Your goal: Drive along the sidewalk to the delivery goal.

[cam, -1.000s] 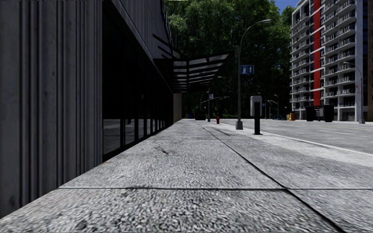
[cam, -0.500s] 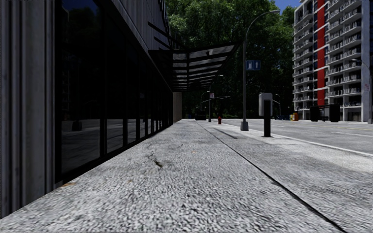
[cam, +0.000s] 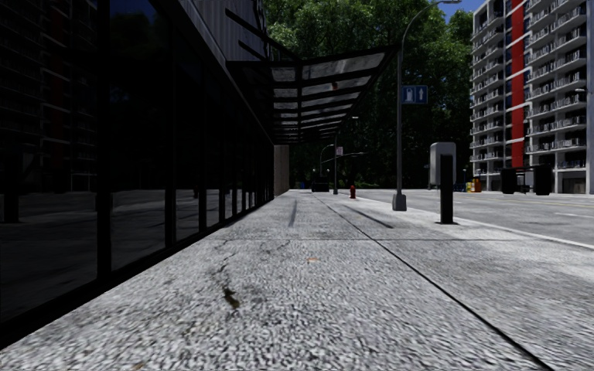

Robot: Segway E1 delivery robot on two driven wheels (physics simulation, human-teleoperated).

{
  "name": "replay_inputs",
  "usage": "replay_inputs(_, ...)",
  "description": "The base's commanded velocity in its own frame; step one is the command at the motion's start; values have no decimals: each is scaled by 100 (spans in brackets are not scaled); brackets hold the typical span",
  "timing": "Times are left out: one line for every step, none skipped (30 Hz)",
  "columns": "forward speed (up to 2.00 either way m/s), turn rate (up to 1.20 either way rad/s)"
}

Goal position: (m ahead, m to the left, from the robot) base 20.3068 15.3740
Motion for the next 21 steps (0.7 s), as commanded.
replay_inputs(200, 0)
replay_inputs(200, 0)
replay_inputs(200, 0)
replay_inputs(200, 0)
replay_inputs(200, 0)
replay_inputs(200, 0)
replay_inputs(200, 0)
replay_inputs(200, 0)
replay_inputs(200, 0)
replay_inputs(200, 0)
replay_inputs(200, 0)
replay_inputs(200, 0)
replay_inputs(200, 0)
replay_inputs(200, 0)
replay_inputs(200, 0)
replay_inputs(200, 0)
replay_inputs(200, 0)
replay_inputs(200, 0)
replay_inputs(200, 0)
replay_inputs(200, 0)
replay_inputs(200, 0)
